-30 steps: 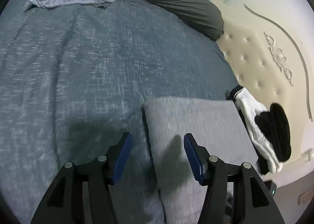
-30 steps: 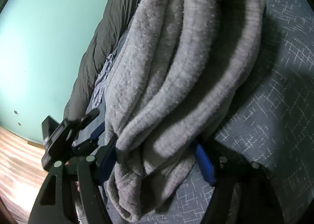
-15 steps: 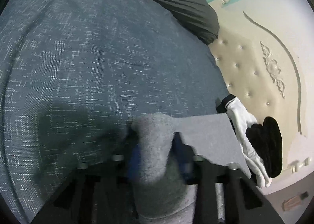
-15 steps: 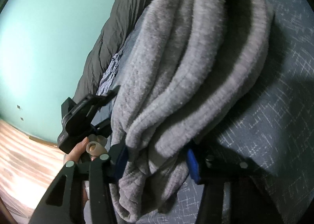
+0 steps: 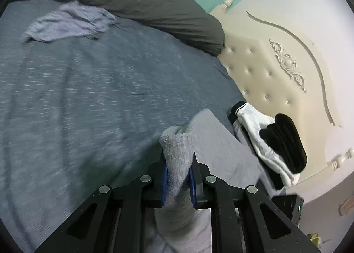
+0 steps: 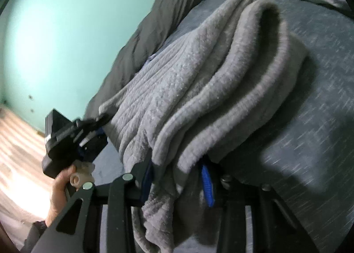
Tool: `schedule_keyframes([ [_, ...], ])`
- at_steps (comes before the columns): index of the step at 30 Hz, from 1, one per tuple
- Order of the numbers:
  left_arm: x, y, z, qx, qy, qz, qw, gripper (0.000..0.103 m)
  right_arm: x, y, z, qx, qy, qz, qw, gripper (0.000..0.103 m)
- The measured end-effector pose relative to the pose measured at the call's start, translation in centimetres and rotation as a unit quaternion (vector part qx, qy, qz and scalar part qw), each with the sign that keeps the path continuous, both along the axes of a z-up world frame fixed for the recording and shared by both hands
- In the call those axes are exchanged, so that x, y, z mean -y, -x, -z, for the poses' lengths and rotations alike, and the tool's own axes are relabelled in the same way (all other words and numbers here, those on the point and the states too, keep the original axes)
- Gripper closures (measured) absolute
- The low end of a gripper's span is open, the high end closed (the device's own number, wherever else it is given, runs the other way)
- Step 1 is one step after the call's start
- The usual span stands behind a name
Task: Fold clothes
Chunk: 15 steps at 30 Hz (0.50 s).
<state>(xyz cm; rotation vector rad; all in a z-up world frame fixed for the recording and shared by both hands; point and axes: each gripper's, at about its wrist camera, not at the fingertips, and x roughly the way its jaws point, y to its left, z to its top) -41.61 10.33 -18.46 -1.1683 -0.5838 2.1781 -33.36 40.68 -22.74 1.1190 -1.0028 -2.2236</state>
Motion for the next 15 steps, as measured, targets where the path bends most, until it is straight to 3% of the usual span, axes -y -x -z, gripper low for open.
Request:
schedule_keyframes([
  [8,11.4,-10.0,-1.8,-0.005,0.005,-0.086,0.9962,0.087,5.4,-0.7,-1.6,-0.017,0.048,-0.113,0.992,0.069],
  [15,17.7,-19.7,0.1,0.014,-0.004,-0.143,0.9897,0.087,9.0,-1.6,-1.6,-0.010,0.071,-0.201,0.977,0.072],
])
